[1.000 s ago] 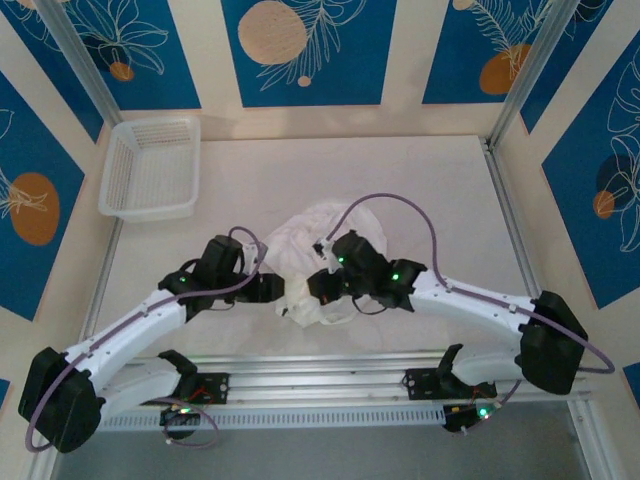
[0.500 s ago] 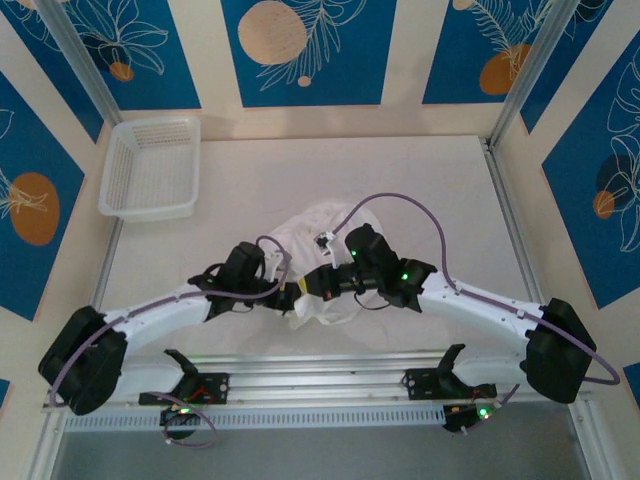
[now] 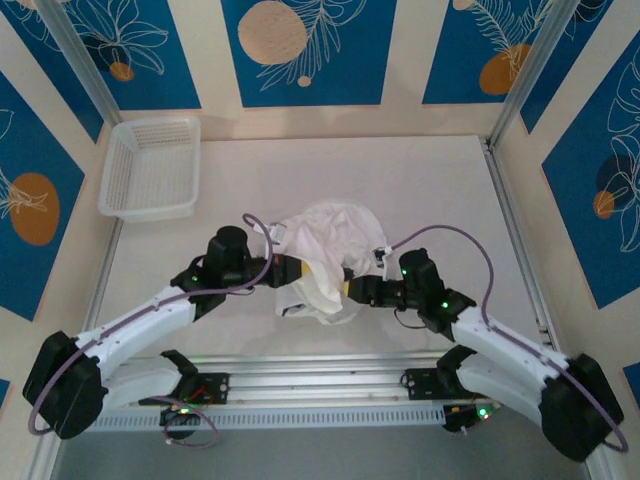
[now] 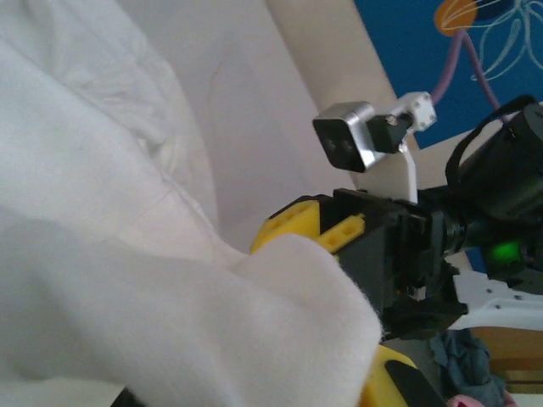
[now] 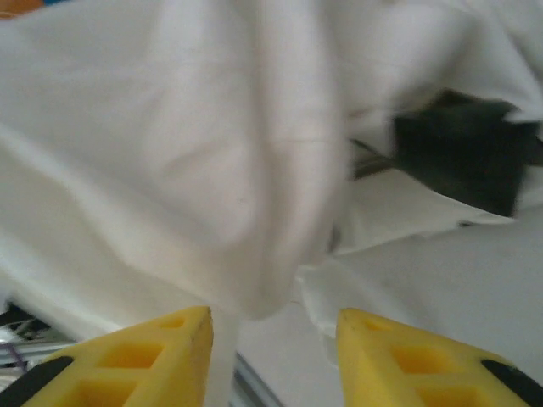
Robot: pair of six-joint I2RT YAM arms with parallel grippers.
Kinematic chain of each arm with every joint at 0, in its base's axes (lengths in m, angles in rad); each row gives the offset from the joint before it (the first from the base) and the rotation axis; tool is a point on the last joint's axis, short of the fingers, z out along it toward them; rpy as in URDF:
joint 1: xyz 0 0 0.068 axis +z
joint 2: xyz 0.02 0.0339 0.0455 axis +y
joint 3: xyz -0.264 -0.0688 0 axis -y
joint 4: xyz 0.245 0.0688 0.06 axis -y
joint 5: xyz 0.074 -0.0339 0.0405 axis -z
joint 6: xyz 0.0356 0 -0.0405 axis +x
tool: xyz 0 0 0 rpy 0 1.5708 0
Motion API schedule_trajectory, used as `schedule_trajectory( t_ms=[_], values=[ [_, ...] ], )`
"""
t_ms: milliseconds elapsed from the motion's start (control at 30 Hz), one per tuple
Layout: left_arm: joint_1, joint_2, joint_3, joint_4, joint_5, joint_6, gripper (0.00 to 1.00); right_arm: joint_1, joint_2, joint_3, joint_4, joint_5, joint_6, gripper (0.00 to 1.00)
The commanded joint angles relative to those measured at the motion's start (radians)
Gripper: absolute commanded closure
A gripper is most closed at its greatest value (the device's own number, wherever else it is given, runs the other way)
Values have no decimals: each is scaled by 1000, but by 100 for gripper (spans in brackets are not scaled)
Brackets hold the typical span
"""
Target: Fold the inside-out t-shirt
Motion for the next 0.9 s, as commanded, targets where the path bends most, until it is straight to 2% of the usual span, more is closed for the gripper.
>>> schedule_trajectory(
  t_ms=[0, 67, 133, 167, 267, 333, 400, 533, 633, 700, 867],
  values=[
    [8, -13, 35, -69, 45, 2, 100, 93, -186, 52, -32, 114, -90, 50],
    [8, -7, 42, -77, 38, 4, 100, 195, -248, 64, -75, 222, -147, 44],
    [8, 3, 47, -70, 37, -4, 100, 324, -270, 68, -100, 375, -193, 37],
    [8, 8, 49, -63, 38, -9, 100, 407, -257, 72, -118, 490, -220, 33],
    [7, 19, 52, -50, 32, -24, 100, 585, -157, 95, -139, 759, -336, 22],
    [8, 19, 52, -45, 27, -36, 100, 648, -59, 112, -121, 889, -398, 18],
    [8, 15, 52, -50, 20, -39, 100, 669, 52, 137, -100, 992, -429, 17],
    [9, 9, 58, -93, 1, -31, 100, 686, 252, 199, 39, 986, -559, 18],
    [9, 3, 60, -101, -7, -30, 100, 688, 370, 246, 57, 1039, -517, 18],
    [8, -7, 58, -107, -15, -31, 100, 685, 418, 272, 33, 1104, -469, 21],
    [9, -26, 43, -113, -31, -29, 100, 675, 476, 291, 11, 1176, -423, 31]
  ],
)
